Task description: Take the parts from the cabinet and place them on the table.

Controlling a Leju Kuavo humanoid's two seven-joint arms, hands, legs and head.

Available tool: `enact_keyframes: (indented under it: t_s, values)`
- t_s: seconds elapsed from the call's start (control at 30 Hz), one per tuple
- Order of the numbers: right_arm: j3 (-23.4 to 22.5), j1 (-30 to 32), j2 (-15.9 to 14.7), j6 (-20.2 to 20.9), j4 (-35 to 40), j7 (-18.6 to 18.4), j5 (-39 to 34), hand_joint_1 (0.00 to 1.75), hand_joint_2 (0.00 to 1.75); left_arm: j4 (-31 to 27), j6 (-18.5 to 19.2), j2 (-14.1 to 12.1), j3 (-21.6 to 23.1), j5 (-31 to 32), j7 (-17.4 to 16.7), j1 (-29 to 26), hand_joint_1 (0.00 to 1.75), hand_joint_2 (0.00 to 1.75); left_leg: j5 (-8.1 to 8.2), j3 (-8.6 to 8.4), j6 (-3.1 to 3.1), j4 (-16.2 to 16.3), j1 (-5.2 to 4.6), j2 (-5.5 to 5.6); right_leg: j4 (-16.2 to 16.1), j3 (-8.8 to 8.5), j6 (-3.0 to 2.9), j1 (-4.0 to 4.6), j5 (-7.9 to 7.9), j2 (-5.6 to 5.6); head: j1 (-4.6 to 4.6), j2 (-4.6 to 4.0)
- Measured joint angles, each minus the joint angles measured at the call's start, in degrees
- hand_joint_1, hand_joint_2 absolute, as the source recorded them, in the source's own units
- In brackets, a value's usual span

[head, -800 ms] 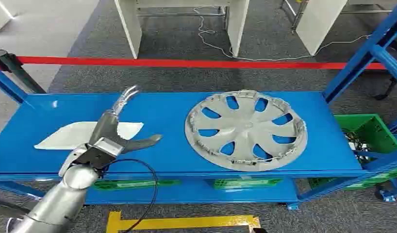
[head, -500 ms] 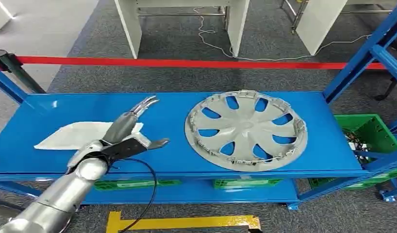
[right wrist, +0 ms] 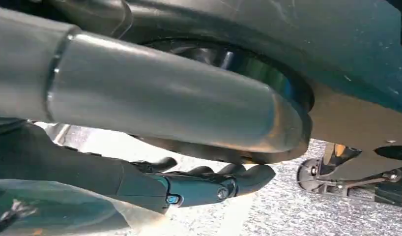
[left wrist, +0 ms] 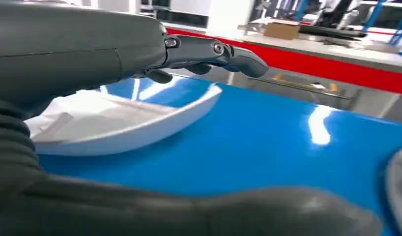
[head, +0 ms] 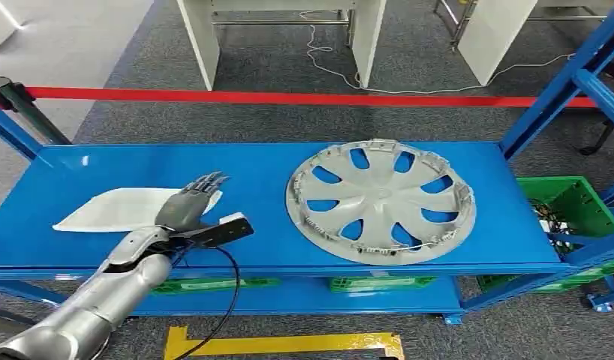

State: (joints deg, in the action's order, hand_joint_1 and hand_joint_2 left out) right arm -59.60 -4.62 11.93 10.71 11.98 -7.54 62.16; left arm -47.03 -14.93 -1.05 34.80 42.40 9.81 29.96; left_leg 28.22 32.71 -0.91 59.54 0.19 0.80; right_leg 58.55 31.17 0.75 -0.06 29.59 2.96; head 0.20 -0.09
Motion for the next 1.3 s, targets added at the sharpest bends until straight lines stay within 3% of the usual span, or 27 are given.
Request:
enact_keyframes:
  t_s: [0.37,0.47,0.6,0.8,1.3]
  values:
    - [-0.09,0.09,0.0,-0.83,-0.02,0.02,-0.41,0.0,0.0,0.55,-4.02,0.15,-1.33,2.69,0.24,-2.33,0.0,0.0,0.0,0.0,0.0,0.0,0.0,0.0,0.0,-0.01,0.0,0.0,0.0,-0.01,0.02,0.0]
    - [-0.09,0.11,0.0,-1.07,-0.02,0.24,-0.41,0.0,0.0,0.19,-7.28,0.26,-2.01,4.88,0.26,-3.02,0.0,0.0,0.0,0.0,0.0,0.0,0.0,0.0,0.0,-0.01,0.0,0.0,0.0,0.0,0.02,0.0]
    - [-0.11,0.14,0.0,-1.25,-0.02,0.52,-0.46,0.0,0.0,-0.72,-11.5,0.15,-2.62,9.86,-2.67,-3.67,0.0,0.0,0.0,0.0,0.0,0.0,0.0,0.0,0.0,-0.01,0.0,0.0,0.0,-0.01,0.02,0.0]
    - [-0.13,0.27,0.0,-1.57,-0.02,0.81,-0.46,0.0,0.0,-2.78,-14.58,0.02,-3.98,14.99,-5.11,-5.1,0.0,0.0,0.0,0.0,0.0,0.0,0.0,0.0,0.0,-0.01,0.0,0.0,0.0,-0.01,0.02,0.0]
    - [-0.13,0.34,0.0,-1.99,-0.09,1.05,-0.15,0.0,0.0,-4.74,-15.71,0.02,-6.12,16.02,-5.16,-7.03,0.0,0.0,0.0,0.0,0.0,0.0,0.0,0.0,0.0,-0.01,0.0,0.0,0.0,-0.01,0.02,0.0]
